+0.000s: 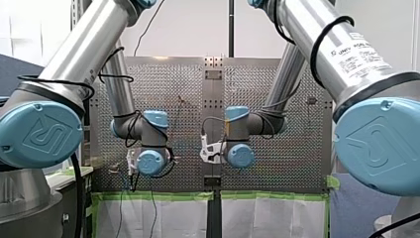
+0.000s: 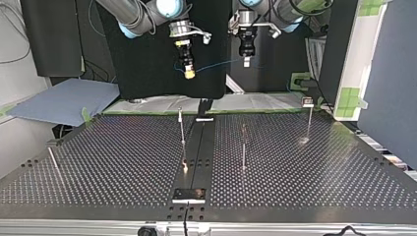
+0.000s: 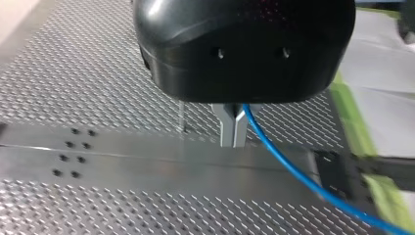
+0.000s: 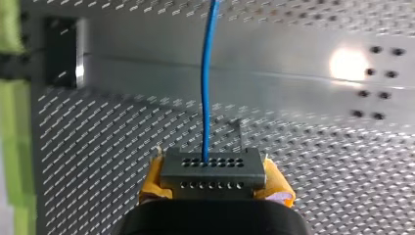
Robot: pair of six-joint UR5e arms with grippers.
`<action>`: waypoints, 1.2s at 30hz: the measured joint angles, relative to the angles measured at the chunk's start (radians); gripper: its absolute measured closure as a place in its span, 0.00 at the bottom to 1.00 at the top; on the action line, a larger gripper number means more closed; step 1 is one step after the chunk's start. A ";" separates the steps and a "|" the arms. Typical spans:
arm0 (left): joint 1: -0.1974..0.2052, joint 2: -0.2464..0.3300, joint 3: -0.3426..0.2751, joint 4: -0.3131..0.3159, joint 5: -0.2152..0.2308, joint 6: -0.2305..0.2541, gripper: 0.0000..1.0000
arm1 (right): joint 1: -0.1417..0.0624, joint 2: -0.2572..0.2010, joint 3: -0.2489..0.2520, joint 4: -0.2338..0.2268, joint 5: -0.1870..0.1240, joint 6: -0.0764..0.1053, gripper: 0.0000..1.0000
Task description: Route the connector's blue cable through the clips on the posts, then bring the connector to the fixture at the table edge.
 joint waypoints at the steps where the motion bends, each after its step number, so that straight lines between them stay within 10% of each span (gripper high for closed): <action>1: -0.001 0.010 0.010 -0.011 0.006 -0.008 1.00 | 0.002 -0.008 -0.004 0.008 -0.002 0.008 1.00; 18: 0.038 0.161 0.061 -0.163 -0.058 -0.017 1.00 | -0.025 -0.156 -0.016 0.131 -0.004 0.150 1.00; 36: 0.090 0.196 0.161 -0.308 -0.071 0.016 1.00 | -0.057 -0.250 -0.110 0.208 -0.035 0.154 1.00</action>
